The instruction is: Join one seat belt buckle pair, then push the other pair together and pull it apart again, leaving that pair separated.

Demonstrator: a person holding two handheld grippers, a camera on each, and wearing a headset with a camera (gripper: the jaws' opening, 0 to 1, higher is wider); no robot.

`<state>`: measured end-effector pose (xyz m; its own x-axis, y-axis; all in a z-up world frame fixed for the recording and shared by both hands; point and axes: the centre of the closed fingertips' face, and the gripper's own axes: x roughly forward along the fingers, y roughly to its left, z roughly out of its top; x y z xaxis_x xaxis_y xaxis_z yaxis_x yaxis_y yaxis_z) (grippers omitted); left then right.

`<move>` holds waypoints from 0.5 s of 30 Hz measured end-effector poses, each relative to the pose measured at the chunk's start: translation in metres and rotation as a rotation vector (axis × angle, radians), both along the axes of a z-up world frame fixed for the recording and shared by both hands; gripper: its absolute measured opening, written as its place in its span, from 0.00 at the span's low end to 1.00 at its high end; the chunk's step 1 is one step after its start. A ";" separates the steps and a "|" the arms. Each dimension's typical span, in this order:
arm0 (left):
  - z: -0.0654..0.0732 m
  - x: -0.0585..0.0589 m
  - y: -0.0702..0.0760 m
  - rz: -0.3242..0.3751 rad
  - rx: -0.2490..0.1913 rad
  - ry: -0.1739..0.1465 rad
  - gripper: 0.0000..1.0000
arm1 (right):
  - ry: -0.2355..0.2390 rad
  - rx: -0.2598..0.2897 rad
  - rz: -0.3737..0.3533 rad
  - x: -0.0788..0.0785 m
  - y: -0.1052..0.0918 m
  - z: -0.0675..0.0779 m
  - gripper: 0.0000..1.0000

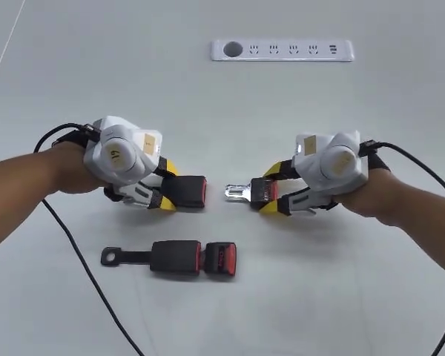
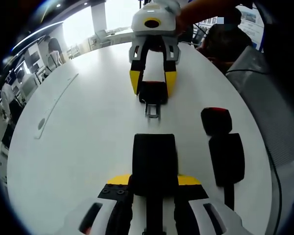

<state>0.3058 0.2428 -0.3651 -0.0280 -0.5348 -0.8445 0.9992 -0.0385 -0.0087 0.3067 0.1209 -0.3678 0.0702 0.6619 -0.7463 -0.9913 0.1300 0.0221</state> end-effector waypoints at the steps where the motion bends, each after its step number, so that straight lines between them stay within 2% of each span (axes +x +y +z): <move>1: 0.000 0.000 0.000 0.000 0.000 0.000 0.33 | 0.002 0.003 0.000 0.000 0.003 0.000 0.35; 9: 0.000 0.000 0.000 0.001 0.005 0.000 0.33 | 0.003 0.008 0.001 0.000 0.019 0.001 0.35; 15: -0.001 0.000 0.000 0.001 0.009 0.000 0.33 | 0.005 -0.018 0.008 0.000 0.028 0.001 0.35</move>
<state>0.3055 0.2433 -0.3657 -0.0278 -0.5275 -0.8491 0.9993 -0.0373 -0.0096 0.3072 0.1489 -0.3665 0.0617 0.6491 -0.7582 -0.9921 0.1228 0.0243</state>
